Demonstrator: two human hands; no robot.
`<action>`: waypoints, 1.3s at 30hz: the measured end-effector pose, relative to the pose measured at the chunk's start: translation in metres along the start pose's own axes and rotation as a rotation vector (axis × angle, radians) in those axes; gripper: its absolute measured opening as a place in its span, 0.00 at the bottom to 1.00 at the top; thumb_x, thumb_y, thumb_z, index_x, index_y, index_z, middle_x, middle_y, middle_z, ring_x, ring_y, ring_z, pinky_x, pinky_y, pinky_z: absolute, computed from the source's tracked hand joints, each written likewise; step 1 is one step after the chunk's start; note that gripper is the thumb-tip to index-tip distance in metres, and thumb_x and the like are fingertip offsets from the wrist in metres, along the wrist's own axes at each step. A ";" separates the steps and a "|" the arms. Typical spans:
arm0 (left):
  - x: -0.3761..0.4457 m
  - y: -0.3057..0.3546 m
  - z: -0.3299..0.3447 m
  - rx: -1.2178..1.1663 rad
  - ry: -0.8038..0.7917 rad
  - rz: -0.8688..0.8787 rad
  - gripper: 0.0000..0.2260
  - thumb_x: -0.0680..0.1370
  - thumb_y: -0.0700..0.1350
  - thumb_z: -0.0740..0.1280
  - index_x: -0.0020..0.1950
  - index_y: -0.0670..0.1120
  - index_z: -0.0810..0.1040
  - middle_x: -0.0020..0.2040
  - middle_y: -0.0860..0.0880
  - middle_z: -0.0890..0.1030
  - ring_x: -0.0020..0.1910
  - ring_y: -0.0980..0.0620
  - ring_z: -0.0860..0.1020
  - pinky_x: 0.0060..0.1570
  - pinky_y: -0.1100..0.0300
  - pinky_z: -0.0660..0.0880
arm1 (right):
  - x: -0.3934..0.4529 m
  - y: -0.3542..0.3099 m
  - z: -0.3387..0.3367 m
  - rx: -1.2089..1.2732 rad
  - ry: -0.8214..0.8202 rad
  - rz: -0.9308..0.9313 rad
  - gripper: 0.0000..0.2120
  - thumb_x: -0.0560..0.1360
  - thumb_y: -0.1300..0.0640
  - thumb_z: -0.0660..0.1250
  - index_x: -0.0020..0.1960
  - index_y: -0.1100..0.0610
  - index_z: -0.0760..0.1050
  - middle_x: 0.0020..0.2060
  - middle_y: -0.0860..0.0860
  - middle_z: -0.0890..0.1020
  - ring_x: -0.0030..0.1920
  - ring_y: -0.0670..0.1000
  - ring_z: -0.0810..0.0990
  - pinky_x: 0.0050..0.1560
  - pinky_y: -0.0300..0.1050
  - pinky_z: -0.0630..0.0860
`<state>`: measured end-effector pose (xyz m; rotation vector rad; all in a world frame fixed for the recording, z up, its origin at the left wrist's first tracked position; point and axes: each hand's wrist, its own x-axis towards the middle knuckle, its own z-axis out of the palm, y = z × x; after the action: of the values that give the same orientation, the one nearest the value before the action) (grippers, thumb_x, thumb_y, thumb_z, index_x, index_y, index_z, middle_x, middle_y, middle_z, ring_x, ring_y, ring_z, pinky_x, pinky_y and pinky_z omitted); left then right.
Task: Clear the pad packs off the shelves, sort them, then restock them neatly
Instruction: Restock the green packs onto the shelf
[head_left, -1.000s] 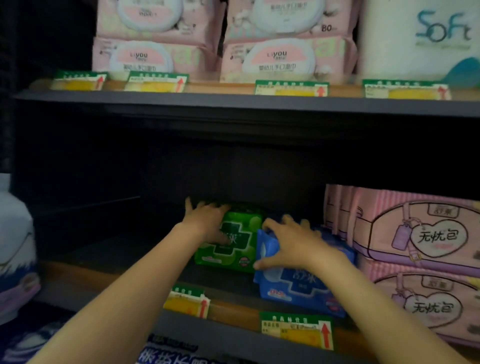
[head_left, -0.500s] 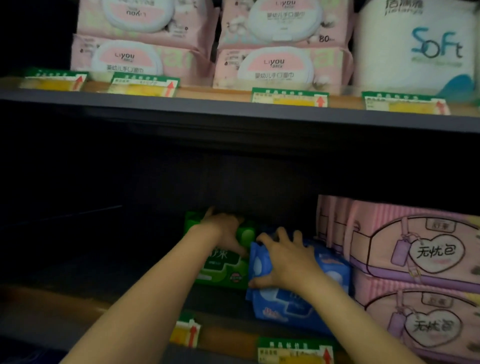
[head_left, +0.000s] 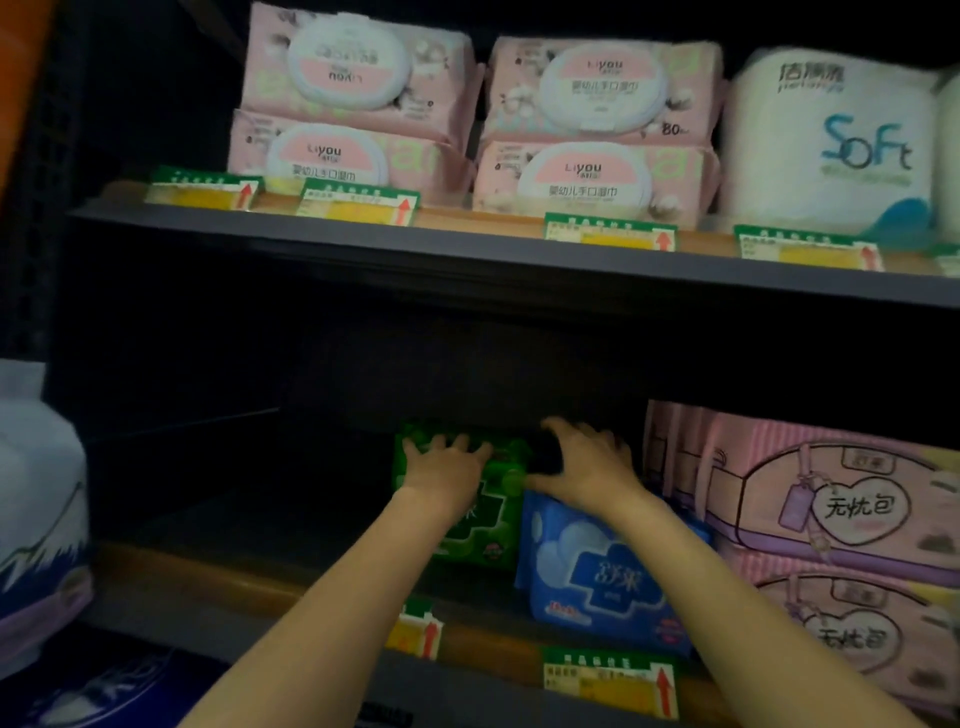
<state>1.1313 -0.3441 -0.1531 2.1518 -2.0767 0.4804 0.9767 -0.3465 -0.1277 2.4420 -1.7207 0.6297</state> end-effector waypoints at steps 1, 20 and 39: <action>0.000 0.001 0.000 -0.004 -0.007 -0.007 0.31 0.79 0.46 0.62 0.77 0.54 0.48 0.76 0.46 0.55 0.73 0.41 0.55 0.68 0.34 0.52 | 0.008 -0.007 -0.001 -0.046 -0.016 -0.039 0.31 0.73 0.43 0.67 0.72 0.48 0.61 0.68 0.54 0.69 0.68 0.57 0.65 0.71 0.55 0.56; 0.001 -0.071 0.015 0.082 0.050 -0.141 0.29 0.76 0.60 0.62 0.74 0.52 0.60 0.71 0.46 0.66 0.70 0.44 0.64 0.69 0.38 0.54 | 0.083 -0.035 0.041 0.010 -0.123 -0.107 0.17 0.79 0.61 0.61 0.67 0.58 0.71 0.65 0.58 0.73 0.62 0.56 0.73 0.62 0.44 0.70; 0.021 -0.036 0.013 0.020 0.000 0.096 0.29 0.78 0.54 0.62 0.76 0.53 0.53 0.74 0.46 0.61 0.72 0.43 0.60 0.71 0.42 0.52 | 0.064 -0.008 0.017 -0.081 -0.084 -0.161 0.16 0.79 0.59 0.60 0.66 0.57 0.73 0.65 0.56 0.74 0.63 0.56 0.73 0.63 0.44 0.70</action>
<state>1.1690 -0.3659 -0.1541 2.0692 -2.1928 0.5126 1.0064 -0.4048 -0.1176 2.5501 -1.5230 0.4372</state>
